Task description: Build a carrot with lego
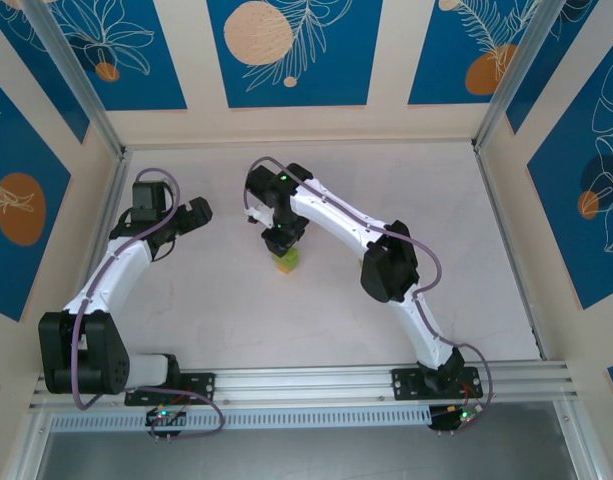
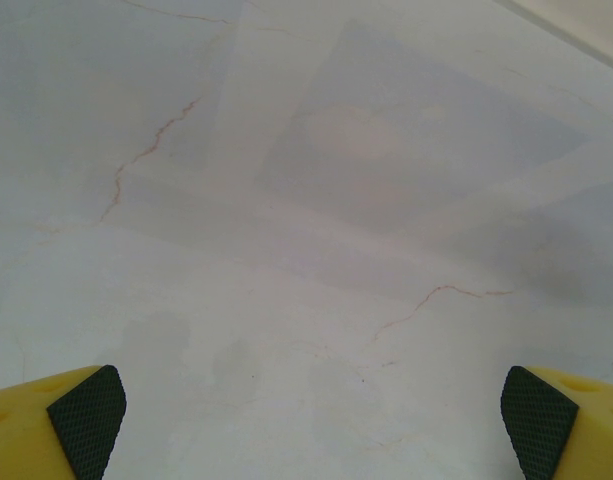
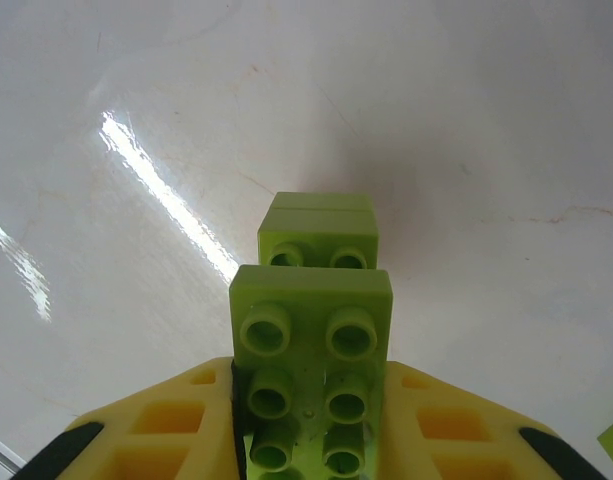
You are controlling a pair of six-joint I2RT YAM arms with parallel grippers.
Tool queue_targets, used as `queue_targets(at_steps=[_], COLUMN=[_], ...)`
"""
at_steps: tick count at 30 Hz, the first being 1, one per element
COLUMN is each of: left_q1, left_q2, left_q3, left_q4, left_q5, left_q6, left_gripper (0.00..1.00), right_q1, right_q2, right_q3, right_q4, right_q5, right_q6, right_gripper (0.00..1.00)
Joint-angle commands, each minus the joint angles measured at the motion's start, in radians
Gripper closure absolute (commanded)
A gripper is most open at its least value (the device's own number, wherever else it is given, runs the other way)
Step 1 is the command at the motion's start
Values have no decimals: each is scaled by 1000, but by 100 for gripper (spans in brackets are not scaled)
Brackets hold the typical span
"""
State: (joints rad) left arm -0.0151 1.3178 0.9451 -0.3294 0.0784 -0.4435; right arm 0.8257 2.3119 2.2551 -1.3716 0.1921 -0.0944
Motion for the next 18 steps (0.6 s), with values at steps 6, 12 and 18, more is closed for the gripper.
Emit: queue_targets(at_steps=[6, 12, 18], left_q1=[13, 14, 15], left_q2=[10, 15, 15], left_q3=[-5, -5, 0], left_q4=[25, 30, 20], left_q5=[18, 22, -4], left_q6=[5, 4, 15], left_gripper=[1, 1, 1], right_q1=[0, -15, 29], right_q2=[91, 39, -104], right_q3=[-60, 91, -46], right_q4=[-84, -125, -92], right_q5=[-20, 10, 14], right_q6=[20, -4, -92], right_gripper=[70, 69, 68])
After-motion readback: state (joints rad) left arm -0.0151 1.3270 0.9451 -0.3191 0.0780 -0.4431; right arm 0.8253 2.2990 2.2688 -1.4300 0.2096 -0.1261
